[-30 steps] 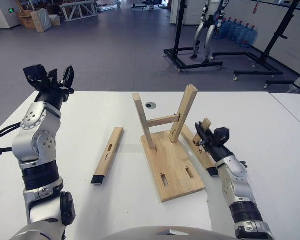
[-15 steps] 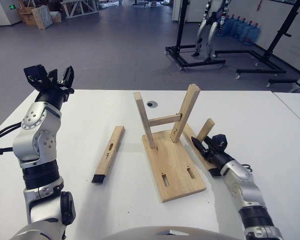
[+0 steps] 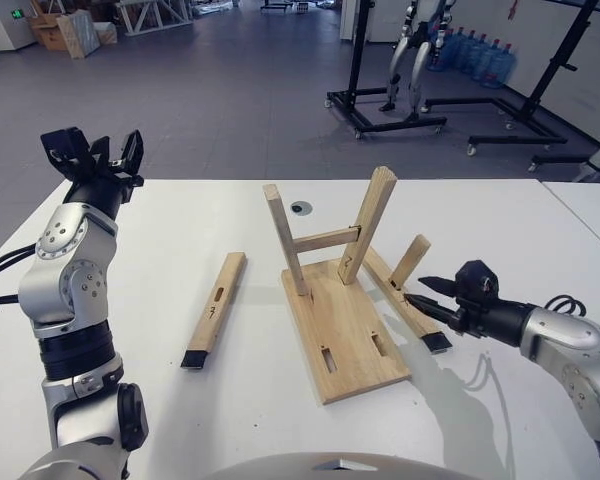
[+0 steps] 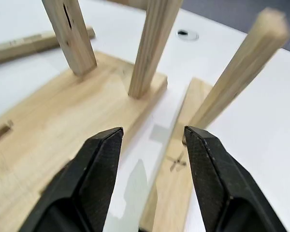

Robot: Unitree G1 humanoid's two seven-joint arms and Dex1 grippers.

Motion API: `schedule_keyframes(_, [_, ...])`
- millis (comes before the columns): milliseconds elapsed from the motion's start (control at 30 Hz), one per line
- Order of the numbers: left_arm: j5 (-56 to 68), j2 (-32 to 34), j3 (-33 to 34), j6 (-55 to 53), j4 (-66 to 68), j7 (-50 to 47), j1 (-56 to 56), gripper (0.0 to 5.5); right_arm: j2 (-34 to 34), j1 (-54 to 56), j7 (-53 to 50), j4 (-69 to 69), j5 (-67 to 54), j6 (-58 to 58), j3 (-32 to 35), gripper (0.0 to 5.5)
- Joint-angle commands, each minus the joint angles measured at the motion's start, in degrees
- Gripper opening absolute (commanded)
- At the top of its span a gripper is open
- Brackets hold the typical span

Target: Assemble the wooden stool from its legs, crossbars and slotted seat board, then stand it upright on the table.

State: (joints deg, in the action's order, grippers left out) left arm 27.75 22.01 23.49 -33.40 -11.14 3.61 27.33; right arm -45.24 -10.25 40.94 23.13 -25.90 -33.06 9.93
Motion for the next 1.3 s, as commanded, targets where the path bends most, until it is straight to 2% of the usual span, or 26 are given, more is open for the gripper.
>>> schedule_keyframes(33, [0.0, 0.4, 0.3, -1.1, -1.0, -0.3, -0.9, 2.75, 1.2, 0.8, -3.5, -3.0, 4.8, 1.3, -1.5, 2.34])
schedule_keyframes(300, [0.0, -0.2, -0.3, -1.1, -1.7, -0.5, -1.3, 2.75, 6.1, 0.1, -6.8, -2.8, 6.3, -1.7, -5.8, 2.34])
schedule_keyframes(633, [0.0, -0.6, -0.7, -0.7, -1.3, -0.4, -1.0, 2.75, 1.8, -0.4, -6.6, -15.8, 23.2, 15.3, -12.6, 2.34])
schedule_keyframes(867, [0.0, -0.7, -0.5, -0.7, -1.3, -0.4, -1.2, 2.75, -1.9, 2.2, -3.9, -21.0, 25.5, 21.7, -10.2, 2.34])
schedule_keyframes(1033, [-0.1, -0.9, -0.9, -0.7, -1.0, -0.4, -0.7, 2.75, -1.8, 5.7, -1.7, -22.4, 25.0, 24.5, -9.7, 2.34])
schedule_keyframes(1133, [-0.1, -0.8, -1.0, -0.7, -0.7, -0.3, -0.3, 2.75, -0.7, 7.5, 0.5, -18.8, 20.9, 22.6, -7.9, 2.34])
schedule_keyframes(1300, [-0.2, -0.5, -1.0, -0.6, -0.3, -0.1, 0.1, 2.75, -1.8, 11.6, 2.8, -11.2, 12.5, 13.2, -2.6, 2.34])
